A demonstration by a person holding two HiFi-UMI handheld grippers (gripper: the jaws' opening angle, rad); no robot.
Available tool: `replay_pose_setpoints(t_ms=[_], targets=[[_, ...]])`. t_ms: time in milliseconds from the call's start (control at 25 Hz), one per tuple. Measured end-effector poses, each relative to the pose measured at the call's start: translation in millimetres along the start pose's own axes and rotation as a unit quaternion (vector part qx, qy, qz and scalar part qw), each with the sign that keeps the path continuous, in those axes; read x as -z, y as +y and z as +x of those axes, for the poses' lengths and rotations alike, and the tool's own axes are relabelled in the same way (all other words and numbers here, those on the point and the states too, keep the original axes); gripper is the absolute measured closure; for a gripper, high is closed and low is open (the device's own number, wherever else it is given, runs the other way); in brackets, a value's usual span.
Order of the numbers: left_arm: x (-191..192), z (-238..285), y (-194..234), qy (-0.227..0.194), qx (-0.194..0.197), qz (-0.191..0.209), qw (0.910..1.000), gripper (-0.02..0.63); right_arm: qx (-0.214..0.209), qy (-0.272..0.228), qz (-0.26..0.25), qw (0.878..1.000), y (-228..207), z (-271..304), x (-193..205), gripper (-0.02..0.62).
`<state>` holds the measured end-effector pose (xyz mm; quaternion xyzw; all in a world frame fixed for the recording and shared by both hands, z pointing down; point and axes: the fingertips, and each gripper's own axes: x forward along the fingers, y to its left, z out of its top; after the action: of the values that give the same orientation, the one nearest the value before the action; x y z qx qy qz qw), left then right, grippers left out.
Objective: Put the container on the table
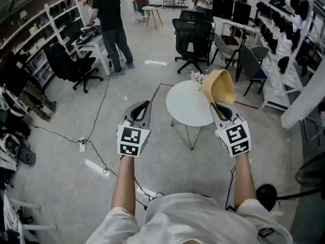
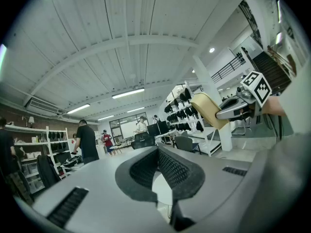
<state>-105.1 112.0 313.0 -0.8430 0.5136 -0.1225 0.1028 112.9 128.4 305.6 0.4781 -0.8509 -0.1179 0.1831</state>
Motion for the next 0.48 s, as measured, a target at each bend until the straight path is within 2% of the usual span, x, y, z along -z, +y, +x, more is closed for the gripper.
replay_pose_setpoints(t_ms=[280,480], targets=[[-1.5,33.2,-22.5,0.005,-0.011,0.003,0.9999,0.588,-0.007,-0.012,0.01,1.0,-41.3,6.8,25.9,0.576],[9.5,69.9,-23.2,0.01,0.004,-0.007,0.9999,0.588,-0.012,-0.009,0.021,1.0,-63.7,34.8,47.4,0.575]])
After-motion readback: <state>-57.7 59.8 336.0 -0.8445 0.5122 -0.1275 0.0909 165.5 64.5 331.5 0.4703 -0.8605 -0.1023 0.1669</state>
